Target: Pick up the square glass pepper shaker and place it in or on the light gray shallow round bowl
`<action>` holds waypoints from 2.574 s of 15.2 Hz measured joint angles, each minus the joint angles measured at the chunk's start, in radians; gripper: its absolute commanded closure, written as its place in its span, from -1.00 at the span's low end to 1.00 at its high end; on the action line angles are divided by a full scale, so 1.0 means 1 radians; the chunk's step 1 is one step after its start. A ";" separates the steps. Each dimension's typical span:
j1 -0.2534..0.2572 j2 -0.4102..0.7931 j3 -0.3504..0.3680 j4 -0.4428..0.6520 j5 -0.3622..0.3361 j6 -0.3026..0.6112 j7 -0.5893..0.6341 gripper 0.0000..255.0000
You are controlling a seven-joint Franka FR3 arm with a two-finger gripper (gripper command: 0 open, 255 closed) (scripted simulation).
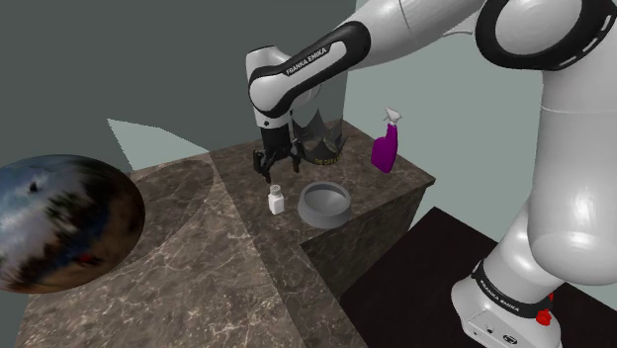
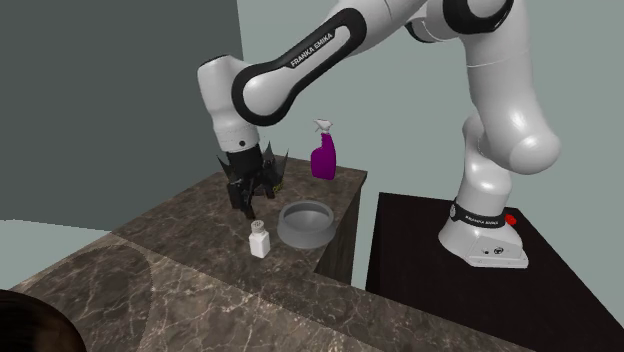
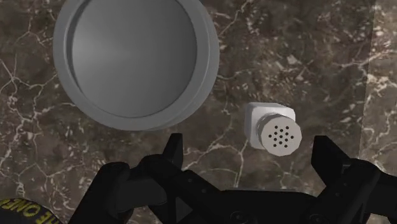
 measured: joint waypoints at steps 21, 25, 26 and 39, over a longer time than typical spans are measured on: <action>0.030 0.168 0.002 0.071 -0.007 0.086 0.028 1.00; 0.030 0.168 0.002 0.071 -0.007 0.086 0.028 1.00; 0.030 0.168 0.002 0.071 -0.007 0.086 0.028 1.00; 0.025 0.096 0.009 0.104 0.004 -0.018 0.030 1.00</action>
